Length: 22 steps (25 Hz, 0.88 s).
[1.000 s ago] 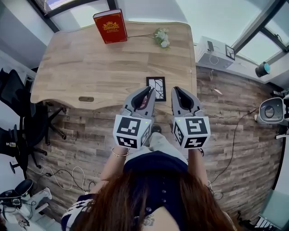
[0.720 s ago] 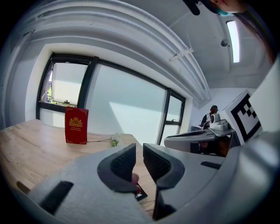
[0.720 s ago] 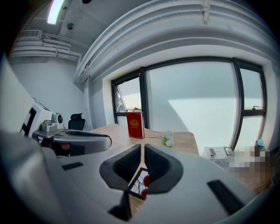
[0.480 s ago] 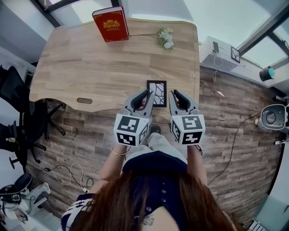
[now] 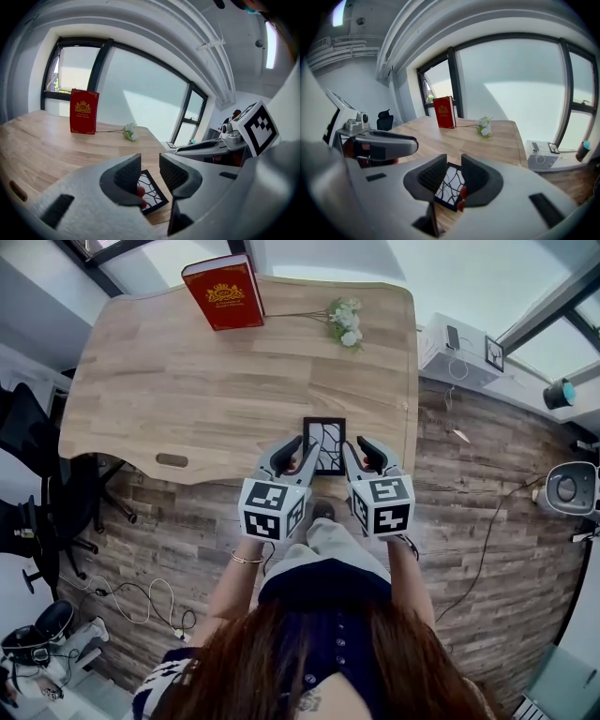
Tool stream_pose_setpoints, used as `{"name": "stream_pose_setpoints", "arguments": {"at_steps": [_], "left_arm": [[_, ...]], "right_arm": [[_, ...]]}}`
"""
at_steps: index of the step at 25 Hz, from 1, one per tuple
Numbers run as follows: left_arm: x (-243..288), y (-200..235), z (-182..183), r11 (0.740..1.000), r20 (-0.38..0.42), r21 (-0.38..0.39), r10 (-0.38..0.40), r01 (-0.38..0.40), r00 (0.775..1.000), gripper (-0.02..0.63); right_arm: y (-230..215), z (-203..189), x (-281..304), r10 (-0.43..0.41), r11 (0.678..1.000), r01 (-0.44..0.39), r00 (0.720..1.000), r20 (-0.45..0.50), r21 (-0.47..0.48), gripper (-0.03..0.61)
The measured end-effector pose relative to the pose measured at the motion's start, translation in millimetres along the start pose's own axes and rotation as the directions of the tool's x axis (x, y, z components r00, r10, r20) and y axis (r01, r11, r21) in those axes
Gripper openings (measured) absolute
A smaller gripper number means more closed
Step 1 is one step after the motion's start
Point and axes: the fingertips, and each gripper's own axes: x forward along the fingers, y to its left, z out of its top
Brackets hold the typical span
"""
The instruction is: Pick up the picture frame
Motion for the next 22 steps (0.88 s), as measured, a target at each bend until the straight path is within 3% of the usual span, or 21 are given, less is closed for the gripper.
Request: {"name": "stream_pose_setpoints", "arguments": {"at_steps": [9, 22], "left_arm": [[31, 25, -48, 0.997, -0.134, -0.078, 0.017, -0.028, 0.991, 0.124], [59, 47, -118, 0.977, -0.289, -0.203, 0.008, -0.069, 0.957, 0.126]], "right_arm": [[-11, -30, 38, 0.024, 0.999, -0.019, 0.995, -0.094, 0.048, 0.092], [-17, -83, 75, 0.038, 0.996, -0.018, 0.973, -0.228, 0.089, 0.104]]}}
